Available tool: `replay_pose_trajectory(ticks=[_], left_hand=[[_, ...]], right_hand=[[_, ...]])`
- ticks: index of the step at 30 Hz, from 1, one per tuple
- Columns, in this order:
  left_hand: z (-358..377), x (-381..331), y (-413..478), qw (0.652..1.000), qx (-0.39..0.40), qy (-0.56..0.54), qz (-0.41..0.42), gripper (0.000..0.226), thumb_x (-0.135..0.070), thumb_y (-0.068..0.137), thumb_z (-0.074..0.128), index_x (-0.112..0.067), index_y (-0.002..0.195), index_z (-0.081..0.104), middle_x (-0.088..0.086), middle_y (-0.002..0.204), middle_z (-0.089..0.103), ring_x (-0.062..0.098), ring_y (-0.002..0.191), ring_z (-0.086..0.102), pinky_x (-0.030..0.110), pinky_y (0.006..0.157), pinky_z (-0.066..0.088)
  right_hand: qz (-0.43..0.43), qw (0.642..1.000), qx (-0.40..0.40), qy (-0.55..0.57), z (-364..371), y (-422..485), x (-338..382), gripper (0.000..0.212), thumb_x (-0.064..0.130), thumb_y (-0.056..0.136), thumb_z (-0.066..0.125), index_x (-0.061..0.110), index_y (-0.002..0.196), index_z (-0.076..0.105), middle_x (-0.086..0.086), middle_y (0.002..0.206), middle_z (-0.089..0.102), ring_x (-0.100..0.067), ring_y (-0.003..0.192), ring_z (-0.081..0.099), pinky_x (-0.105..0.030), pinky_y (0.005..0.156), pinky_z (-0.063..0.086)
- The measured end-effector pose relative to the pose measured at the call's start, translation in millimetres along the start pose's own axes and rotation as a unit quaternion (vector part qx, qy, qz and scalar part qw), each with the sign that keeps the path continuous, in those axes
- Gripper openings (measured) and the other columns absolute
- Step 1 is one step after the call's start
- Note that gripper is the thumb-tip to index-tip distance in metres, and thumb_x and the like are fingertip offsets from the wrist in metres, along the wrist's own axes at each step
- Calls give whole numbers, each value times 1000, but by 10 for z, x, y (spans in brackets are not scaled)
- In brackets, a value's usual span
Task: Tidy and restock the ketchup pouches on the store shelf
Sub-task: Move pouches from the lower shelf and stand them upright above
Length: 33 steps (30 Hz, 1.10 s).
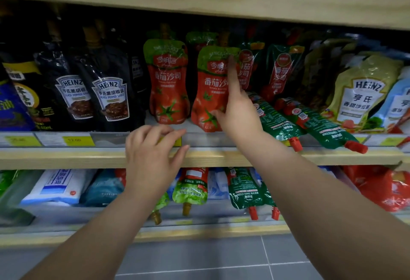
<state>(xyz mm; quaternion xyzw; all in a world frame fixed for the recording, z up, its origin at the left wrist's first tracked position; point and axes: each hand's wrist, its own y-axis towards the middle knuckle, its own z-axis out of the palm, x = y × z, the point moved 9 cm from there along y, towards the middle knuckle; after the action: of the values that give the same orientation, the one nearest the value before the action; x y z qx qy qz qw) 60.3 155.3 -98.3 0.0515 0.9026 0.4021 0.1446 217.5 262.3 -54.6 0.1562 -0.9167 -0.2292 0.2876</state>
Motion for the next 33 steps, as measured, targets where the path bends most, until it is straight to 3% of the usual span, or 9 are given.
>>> replay_pose_trajectory(ticks=[7,15,19,23,27,30,33], left_hand=[[15,4,-29,1000,-6,2,10,33,-38,81,69,-22,110,69,0,102,65,30,100,52,46,91,37],[34,-11,-33,1000,-2,2,7,33,-37,82,68,-22,112,69,0,103,65,31,100,54,46,92,37],[30,-38,-33,1000,4,5,7,33,-36,83,67,-21,113,68,1,104,65,31,102,52,47,93,36],[40,-86,-6,1000,18,4,-13,34,-38,82,66,-20,112,67,2,106,65,31,104,49,47,92,35],[100,-362,61,999,27,-26,11,35,-38,84,65,-17,112,66,3,110,65,32,105,53,46,94,37],[176,-649,133,997,35,-69,30,37,-37,84,65,-18,116,65,3,113,64,32,107,53,44,96,37],[263,-869,197,992,50,-111,35,39,-37,84,64,-19,119,63,2,117,63,28,109,51,40,99,35]], right_hand=[[27,999,26,-35,115,208,-20,107,10,84,68,34,145,-18,-21,107,54,-22,62,49,-30,57,40],[34,998,35,-50,175,278,-46,97,10,88,60,32,146,-16,-22,115,54,-35,81,61,-36,65,47],[3,998,28,-55,2,57,-18,87,31,86,64,23,149,4,-19,130,48,-38,102,56,-45,78,50],[-40,993,30,-111,-360,-278,-152,73,53,83,59,14,140,35,-13,134,49,-33,119,45,-46,97,40],[-7,974,110,-197,-592,-542,-520,86,68,72,60,19,139,39,-8,138,45,-31,124,38,-45,104,32],[-2,958,161,-237,-637,-698,-724,86,46,73,75,21,143,33,-10,144,37,-31,129,31,-42,108,26],[-26,958,150,-241,-701,-761,-776,70,1,78,65,16,140,38,-11,145,37,-30,128,34,-37,104,30]])
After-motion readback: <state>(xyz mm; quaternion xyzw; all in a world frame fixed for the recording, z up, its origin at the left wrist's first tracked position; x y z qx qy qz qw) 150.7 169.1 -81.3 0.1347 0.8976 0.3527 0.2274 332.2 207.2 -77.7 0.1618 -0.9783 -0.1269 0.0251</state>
